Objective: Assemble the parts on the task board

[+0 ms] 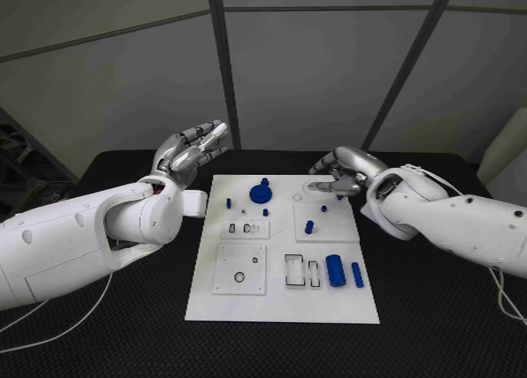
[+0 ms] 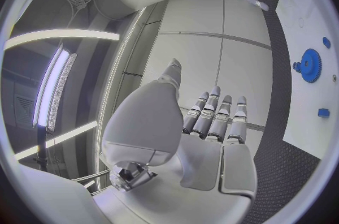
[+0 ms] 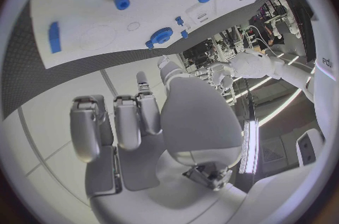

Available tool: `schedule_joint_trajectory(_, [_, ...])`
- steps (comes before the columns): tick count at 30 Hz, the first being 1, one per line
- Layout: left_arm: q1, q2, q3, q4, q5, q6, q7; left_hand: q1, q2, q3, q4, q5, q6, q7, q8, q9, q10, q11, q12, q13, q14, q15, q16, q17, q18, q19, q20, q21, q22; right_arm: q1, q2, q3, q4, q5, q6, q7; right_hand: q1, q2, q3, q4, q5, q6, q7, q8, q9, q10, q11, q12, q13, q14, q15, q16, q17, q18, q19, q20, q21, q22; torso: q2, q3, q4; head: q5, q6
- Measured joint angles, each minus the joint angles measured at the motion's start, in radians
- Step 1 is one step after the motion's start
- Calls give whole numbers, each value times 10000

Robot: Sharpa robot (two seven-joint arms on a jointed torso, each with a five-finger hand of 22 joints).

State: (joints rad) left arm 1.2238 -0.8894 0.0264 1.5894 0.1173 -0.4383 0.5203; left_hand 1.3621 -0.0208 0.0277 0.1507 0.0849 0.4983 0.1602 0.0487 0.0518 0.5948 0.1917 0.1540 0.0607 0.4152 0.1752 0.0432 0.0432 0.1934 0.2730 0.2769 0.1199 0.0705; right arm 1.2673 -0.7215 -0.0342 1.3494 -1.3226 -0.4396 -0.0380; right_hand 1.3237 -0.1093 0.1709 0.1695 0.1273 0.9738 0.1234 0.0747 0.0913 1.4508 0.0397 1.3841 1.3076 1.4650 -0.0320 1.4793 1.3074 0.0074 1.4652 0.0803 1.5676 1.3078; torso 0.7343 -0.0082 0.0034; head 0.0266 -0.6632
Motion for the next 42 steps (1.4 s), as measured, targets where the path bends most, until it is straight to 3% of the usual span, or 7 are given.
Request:
schedule_joint_trajectory(7, [-79,107,0,-276,-185,250,-62,-146,402,-162,-525,-1,1650,174,315,170,1430,262,581,69,2643,218,445,206,-80,2133,135,1185,510,2,-948,-6,-215,2038,165,1286,833,-312,203,-696,36,205,-75,0,-62,-112,-93,-220,0,0,0,-16,0,0,0,0,0,-1,-114,84,-160,12,66])
schedule_joint_trajectory(8, [-92,115,0,-311,-214,295,-73,-146,423,-180,-591,-1,1943,215,385,197,1676,286,673,75,3229,233,557,248,-654,2625,140,1448,621,2,-992,-6,-317,2229,209,1402,904,-325,189,-709,36,205,-75,0,-74,-112,-94,-221,0,0,-1,-16,0,0,0,0,0,-1,-126,98,-179,5,73])
schedule_joint_trajectory(9, [-107,124,0,-351,-243,343,-86,-146,423,-210,-644,-1,2277,263,440,227,1963,275,780,94,3793,224,693,291,-689,2976,136,1644,694,2,-1023,-6,-432,2396,253,1498,922,-324,201,-754,36,205,-75,0,-90,-112,-94,-221,0,0,0,-16,0,1,0,0,0,-1,-138,118,-204,-6,76])
schedule_joint_trajectory(11, [-132,156,-2,-424,-312,459,-119,-197,474,-248,-741,-1,2830,348,538,273,2388,215,927,100,4451,149,854,329,-670,3327,109,1852,758,0,-1056,-6,-695,2696,351,1668,964,-365,188,-790,36,205,-75,-60,-109,-148,-57,-261,0,0,0,-16,0,0,0,0,0,-1,-148,138,-235,-40,76])
schedule_joint_trajectory(12, [-139,168,-2,-448,-344,508,-132,-197,474,-271,-788,-1,3064,390,567,288,2539,186,948,100,4651,111,924,329,-272,3426,106,1907,767,-3,-1057,-6,-796,2794,391,1725,976,-377,210,-812,36,200,-70,-60,-123,-148,-57,-261,0,0,0,-16,-1,-1,0,0,0,-1,-152,151,-253,-58,76])
schedule_joint_trajectory(13, [-146,178,-2,-469,-376,556,-144,-197,474,-297,-815,-1,3188,445,568,291,2630,171,948,100,4764,86,926,327,95,3472,91,1932,768,-10,-1051,-6,-891,2878,433,1776,976,-377,198,-856,35,164,-34,-60,-141,-148,-57,-273,0,0,0,-16,-1,0,0,0,0,-1,-155,161,-265,-68,77])
schedule_joint_trajectory(42, [-253,284,-5,-630,-727,1189,-297,-157,513,-318,-999,-2,3363,522,567,288,2709,122,948,59,4838,69,884,243,82,3470,91,1926,757,-586,-76,-9,-2238,2341,1073,1729,954,-278,204,-944,142,-289,61,-102,-230,-109,53,-173,0,0,-1,48,6,0,0,0,0,-3,-143,162,-243,-201,-121])
